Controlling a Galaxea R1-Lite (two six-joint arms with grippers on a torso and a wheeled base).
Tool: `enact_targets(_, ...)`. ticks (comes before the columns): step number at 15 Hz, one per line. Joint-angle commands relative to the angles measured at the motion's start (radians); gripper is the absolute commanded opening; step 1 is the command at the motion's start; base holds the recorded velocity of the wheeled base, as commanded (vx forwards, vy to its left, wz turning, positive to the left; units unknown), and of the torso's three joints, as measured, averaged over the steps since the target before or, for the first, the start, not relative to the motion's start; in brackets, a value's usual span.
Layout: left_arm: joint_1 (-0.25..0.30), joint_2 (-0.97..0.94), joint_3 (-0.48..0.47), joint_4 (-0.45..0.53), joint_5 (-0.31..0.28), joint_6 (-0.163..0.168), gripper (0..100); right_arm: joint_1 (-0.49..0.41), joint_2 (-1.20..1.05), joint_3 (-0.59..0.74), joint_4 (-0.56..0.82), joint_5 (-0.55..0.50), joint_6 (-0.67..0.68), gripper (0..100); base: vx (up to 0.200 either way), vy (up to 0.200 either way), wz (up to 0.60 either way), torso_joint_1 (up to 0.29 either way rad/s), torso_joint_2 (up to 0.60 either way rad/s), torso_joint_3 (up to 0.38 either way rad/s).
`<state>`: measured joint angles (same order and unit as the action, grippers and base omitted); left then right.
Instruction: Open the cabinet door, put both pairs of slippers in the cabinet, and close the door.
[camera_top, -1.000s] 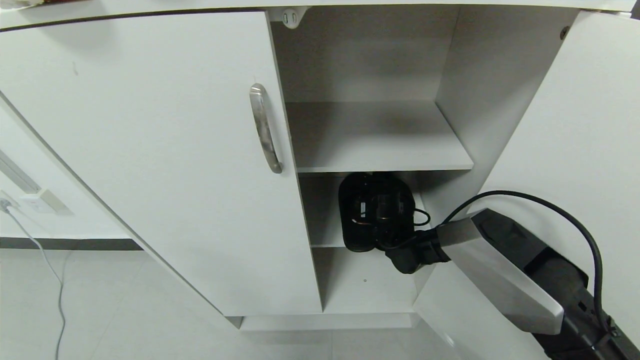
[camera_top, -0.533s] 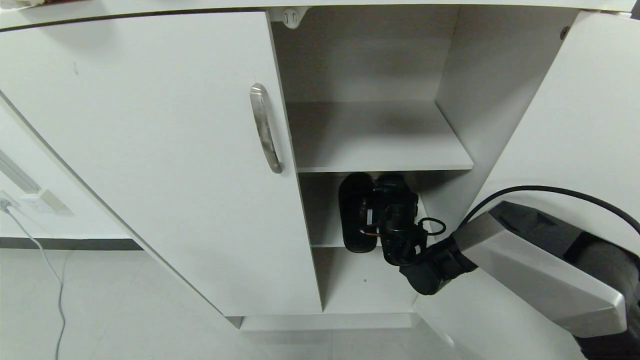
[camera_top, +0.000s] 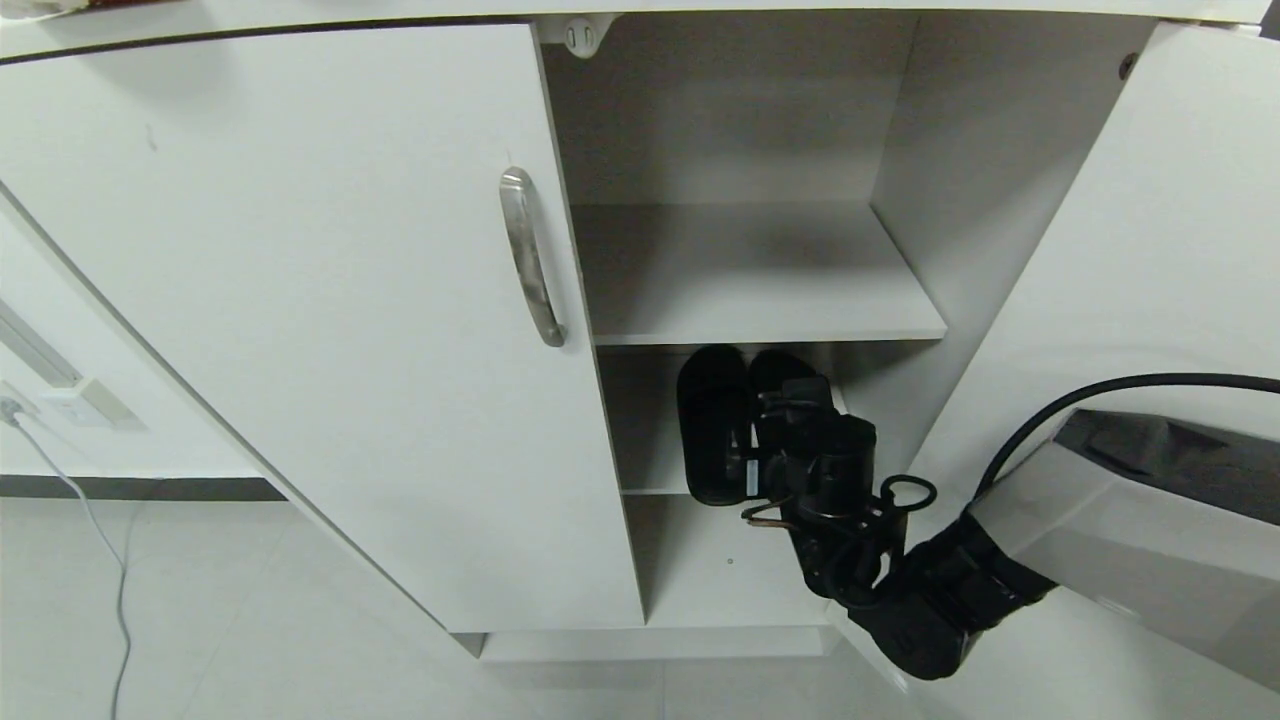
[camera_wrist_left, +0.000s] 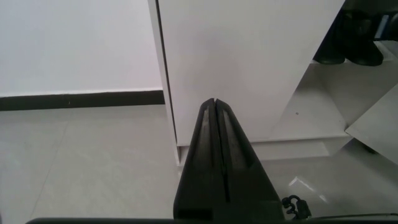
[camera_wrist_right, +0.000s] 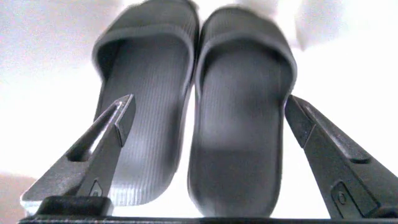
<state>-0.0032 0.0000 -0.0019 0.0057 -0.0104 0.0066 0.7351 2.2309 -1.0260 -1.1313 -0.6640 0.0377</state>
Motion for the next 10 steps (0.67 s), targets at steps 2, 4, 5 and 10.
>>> enact_targets(2,0.0,0.002,0.0,0.0,0.001,0.001,0,0.078,-0.111,0.141,-0.005,-0.002,0.007,100,0.0,0.0,0.0,0.0,0.0,0.0)
enact_targets(4,0.0,0.0,0.0,0.0,0.001,-0.002,0,0.109,-0.139,0.218,-0.012,0.0,0.01,100,0.0,0.0,0.0,0.0,0.0,0.0)
enact_targets(5,0.0,0.0,0.0,0.0,0.001,-0.002,0,0.112,-0.14,0.25,-0.042,0.0,0.01,100,0.0,0.0,0.0,0.0,0.0,0.0)
enact_targets(10,0.0,0.002,0.0,0.0,-0.002,-0.004,0,0.121,-0.14,0.261,-0.05,-0.002,0.011,100,-0.12,0.0,0.0,0.001,0.0,0.0)
